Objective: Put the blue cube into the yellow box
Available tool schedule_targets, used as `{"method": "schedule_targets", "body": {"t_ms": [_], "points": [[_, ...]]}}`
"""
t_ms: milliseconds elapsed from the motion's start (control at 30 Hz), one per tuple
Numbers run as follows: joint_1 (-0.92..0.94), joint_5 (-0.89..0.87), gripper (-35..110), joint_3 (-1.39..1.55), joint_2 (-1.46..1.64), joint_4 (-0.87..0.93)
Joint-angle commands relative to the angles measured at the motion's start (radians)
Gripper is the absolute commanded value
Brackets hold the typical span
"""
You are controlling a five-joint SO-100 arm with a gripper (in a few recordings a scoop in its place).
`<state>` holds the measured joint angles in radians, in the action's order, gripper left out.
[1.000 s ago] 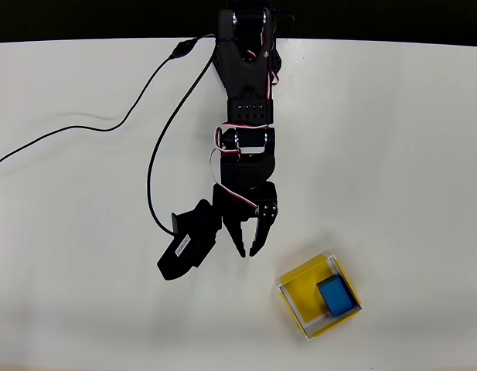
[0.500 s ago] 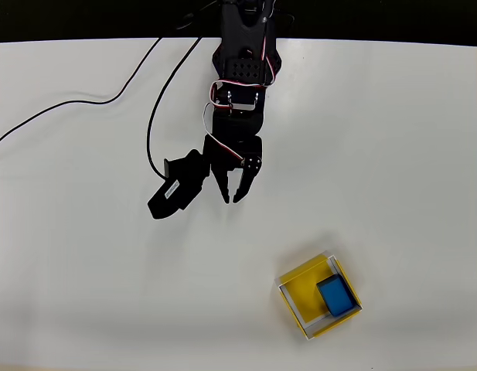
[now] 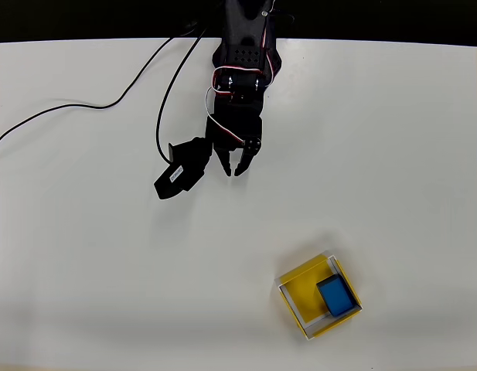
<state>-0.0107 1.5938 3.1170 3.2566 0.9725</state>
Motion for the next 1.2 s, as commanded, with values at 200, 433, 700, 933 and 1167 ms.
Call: {"method": "schedule_targets", "body": {"t_ms": [200,433,700,933,1167], "points": [[0.015,0.048,0,0.029,0.087,0.376],[0.038,0.044,0,0.029,0.087,0.387],[0.049,0.026,1,0.029,0.087,0.387],[0.046,0.026,1,0.029,0.084,0.387],[0.046,0.026,1,0.029,0.084,0.387]]}}
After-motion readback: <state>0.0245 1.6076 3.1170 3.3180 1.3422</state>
